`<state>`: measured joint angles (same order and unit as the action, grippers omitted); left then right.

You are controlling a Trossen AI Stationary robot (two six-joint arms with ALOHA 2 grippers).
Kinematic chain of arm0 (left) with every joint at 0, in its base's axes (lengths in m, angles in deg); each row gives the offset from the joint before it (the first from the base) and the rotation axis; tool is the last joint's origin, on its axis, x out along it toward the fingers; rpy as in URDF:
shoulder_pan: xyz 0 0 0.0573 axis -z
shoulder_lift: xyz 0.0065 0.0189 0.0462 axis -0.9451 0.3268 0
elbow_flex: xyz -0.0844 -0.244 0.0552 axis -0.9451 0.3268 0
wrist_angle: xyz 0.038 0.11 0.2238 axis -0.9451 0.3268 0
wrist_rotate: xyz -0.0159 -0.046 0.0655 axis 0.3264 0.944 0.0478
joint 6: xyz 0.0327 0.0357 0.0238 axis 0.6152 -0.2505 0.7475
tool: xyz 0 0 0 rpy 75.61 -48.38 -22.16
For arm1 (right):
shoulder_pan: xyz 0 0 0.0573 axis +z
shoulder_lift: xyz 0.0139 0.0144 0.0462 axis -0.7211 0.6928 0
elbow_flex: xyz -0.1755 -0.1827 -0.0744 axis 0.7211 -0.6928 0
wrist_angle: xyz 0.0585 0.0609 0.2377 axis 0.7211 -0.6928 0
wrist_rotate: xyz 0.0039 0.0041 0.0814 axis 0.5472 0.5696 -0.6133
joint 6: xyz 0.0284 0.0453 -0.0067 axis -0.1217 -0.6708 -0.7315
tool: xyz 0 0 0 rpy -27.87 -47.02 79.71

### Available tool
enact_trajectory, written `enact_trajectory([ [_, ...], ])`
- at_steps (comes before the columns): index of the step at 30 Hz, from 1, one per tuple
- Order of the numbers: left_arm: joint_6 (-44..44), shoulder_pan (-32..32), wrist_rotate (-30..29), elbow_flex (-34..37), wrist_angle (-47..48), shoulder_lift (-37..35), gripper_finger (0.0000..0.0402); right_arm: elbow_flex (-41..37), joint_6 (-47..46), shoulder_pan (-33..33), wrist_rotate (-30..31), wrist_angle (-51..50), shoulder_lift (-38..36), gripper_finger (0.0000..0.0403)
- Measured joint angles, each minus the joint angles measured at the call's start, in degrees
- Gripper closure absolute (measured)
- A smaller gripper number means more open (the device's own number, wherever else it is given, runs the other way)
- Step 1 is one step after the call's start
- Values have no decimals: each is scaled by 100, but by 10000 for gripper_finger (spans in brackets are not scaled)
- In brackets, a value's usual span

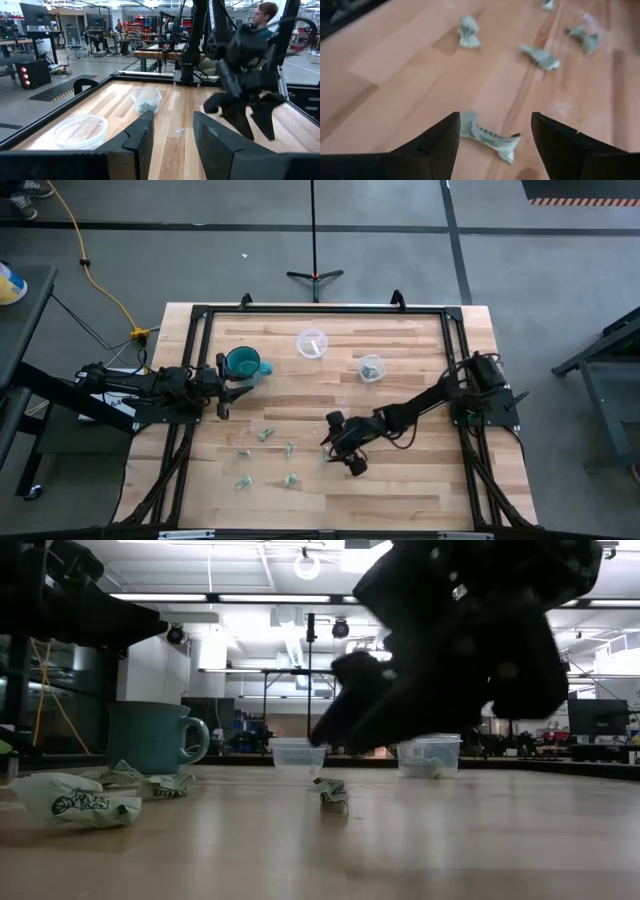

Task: Pick and place items into bin
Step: Put the stevia packet into the small transparent bin

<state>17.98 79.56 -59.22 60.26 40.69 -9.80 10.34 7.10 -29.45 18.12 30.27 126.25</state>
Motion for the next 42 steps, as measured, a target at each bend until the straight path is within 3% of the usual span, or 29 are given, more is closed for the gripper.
enact_trajectory([
  [13,-2,-1,0,0,0,1,229,378,-11,34,-46,-664,446,193],
  [18,-1,1,0,-1,1,-1,229,376,-7,37,-48,-692,446,246],
  [26,-2,-1,0,-1,2,-1,229,350,99,17,-2,-788,236,374],
  [29,0,-1,0,0,0,-1,229,355,394,19,38,-778,-78,389],
  [32,0,-1,0,1,0,1,229,361,538,17,319,-987,-349,378],
  [35,0,1,2,-1,0,-1,229,356,681,-55,748,-1704,-726,392],
  [42,0,-1,2,1,0,-1,229,357,303,-409,2361,-3621,-1633,388],
])
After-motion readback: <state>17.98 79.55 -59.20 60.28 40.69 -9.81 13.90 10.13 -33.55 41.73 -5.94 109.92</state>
